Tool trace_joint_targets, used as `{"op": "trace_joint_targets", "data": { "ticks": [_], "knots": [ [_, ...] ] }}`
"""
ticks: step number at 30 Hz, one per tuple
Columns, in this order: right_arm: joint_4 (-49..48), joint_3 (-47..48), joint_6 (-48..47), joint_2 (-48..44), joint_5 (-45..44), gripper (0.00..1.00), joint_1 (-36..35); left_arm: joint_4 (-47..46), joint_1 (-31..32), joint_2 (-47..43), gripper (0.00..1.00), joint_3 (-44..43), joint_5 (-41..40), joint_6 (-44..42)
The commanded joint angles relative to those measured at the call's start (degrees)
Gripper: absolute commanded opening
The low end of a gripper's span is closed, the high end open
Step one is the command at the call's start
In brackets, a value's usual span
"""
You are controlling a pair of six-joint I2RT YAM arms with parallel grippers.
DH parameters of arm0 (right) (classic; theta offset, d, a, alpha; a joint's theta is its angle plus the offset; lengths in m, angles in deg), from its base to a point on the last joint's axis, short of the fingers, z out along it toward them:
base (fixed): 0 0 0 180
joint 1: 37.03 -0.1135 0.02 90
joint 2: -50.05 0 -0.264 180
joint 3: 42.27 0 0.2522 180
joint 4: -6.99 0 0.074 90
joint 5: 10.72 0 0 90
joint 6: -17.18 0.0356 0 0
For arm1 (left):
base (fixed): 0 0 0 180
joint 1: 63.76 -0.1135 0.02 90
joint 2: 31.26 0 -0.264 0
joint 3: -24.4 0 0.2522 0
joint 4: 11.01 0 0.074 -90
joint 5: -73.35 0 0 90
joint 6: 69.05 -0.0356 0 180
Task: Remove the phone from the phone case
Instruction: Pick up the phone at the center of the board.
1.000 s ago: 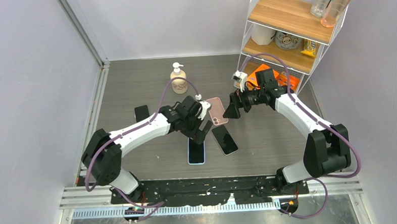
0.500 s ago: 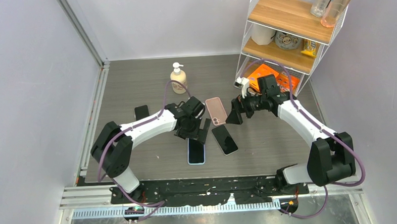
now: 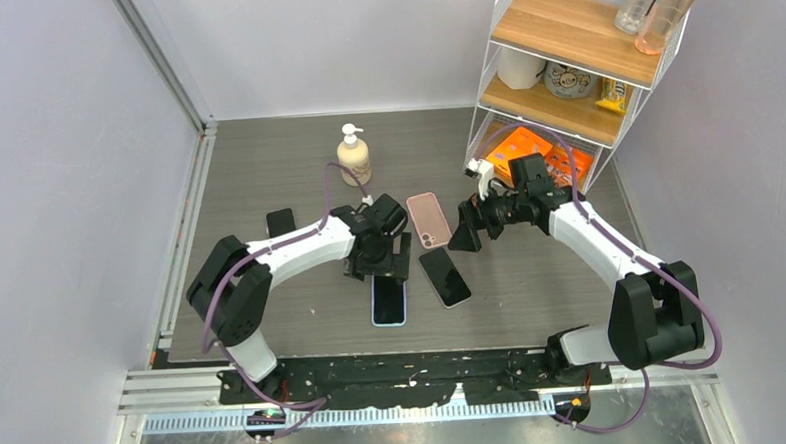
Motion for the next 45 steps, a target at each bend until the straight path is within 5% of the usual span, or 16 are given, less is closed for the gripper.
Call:
{"op": "trace_joint_targets", "data": {
  "ticks": [1, 19, 45],
  "knots": [
    [-1.8, -0.4, -1.3, -1.9, 0.7, 0.96, 0.3, 1.4, -0.1, 1.4, 0.99, -1.9, -2.7, 3.1],
    [-1.6, -0.8, -1.6, -1.1, 2.0, 0.96, 0.7, 0.2, 1.0, 5.1, 0.99, -3.5, 1.6, 3.9],
    [-1.0, -0.6, -1.7, -1.0, 4.1, 0.95, 0.7, 1.7, 3.5, 10.2, 0.99, -3.6, -2.2, 4.3]
  ]
}}
